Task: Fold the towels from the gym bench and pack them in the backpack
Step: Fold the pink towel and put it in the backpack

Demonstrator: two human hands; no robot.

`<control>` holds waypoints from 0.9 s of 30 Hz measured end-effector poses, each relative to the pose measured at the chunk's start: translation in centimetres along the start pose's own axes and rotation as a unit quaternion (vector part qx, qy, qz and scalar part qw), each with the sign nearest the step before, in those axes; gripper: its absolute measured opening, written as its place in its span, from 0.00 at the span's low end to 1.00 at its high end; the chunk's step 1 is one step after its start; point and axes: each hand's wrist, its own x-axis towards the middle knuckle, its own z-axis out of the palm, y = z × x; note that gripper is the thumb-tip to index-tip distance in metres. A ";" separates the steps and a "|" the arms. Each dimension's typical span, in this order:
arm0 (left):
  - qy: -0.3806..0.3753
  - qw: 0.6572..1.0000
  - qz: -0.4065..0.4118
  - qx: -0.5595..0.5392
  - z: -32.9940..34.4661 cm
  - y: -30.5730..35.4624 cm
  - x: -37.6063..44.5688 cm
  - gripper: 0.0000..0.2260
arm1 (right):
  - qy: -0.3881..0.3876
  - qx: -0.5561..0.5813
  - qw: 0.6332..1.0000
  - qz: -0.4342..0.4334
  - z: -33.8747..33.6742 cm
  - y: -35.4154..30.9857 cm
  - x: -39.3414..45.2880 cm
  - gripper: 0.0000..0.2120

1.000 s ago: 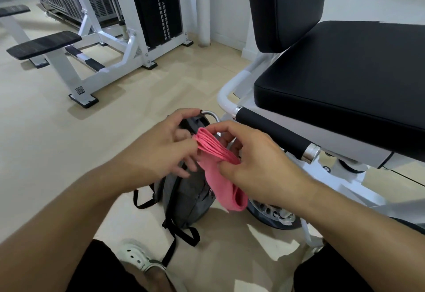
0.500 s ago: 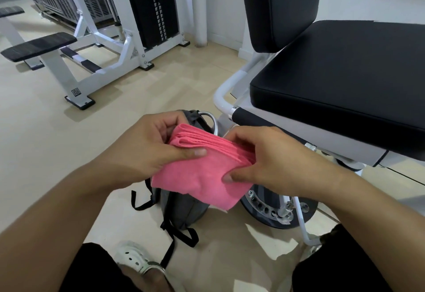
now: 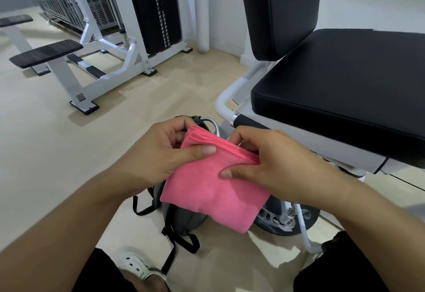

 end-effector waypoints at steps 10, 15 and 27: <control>-0.026 0.946 -0.147 -0.287 1.2 0.1 0.4 0.28 | 0.103 0.458 0.879 0.086 -1.8 0.2 0.3 0.22; 0.123 0.945 -0.139 -0.270 4.3 0.6 0.8 0.16 | 0.103 0.432 0.888 0.118 -1.1 0.2 0.4 0.19; 0.166 0.961 -0.090 -0.200 5.4 -0.3 1.9 0.13 | 0.221 -0.025 0.973 0.070 -0.7 0.6 0.4 0.23</control>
